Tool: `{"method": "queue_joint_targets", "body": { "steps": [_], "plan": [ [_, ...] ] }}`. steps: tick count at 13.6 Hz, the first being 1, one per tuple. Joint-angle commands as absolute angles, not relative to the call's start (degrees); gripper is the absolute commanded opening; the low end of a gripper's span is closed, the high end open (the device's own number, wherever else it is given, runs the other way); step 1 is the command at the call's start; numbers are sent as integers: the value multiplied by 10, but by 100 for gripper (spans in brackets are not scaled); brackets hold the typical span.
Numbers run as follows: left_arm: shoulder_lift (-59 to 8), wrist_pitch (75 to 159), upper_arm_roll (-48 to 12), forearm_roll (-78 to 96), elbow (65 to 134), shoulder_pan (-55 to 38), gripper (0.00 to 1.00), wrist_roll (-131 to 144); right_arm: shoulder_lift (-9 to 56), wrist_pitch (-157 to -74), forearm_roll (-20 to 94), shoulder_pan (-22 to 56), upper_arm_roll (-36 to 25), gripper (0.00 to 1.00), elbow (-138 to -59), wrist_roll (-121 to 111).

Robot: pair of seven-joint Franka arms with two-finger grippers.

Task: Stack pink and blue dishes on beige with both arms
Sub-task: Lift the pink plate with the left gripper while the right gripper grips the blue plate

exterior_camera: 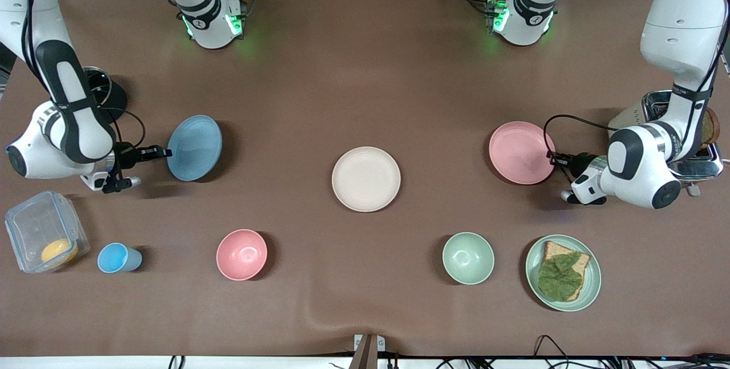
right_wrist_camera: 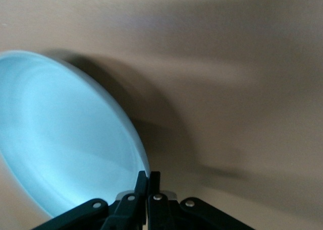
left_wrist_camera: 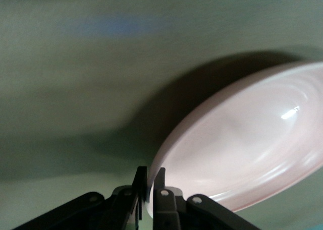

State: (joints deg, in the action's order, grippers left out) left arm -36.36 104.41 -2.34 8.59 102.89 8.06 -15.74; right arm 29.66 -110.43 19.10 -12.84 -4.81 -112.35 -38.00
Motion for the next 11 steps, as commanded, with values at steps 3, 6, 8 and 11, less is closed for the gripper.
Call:
{"method": "queue_joint_targets", "body": {
  "steps": [3,6,8,11],
  "plan": [
    [-330,958,-91,126,952,77,0,-135,305,-1001,200,-128,-52,0,-1034,-346],
    [-334,943,-150,158,887,71,0,-25,305,-984,200,-125,-52,0,-1013,-324],
    [-349,943,-188,161,860,49,0,65,305,-983,200,-124,-52,0,-1011,-324],
    [-373,970,-188,163,813,-17,0,155,305,-977,200,-123,-52,0,-1006,-316]
  ]
}}
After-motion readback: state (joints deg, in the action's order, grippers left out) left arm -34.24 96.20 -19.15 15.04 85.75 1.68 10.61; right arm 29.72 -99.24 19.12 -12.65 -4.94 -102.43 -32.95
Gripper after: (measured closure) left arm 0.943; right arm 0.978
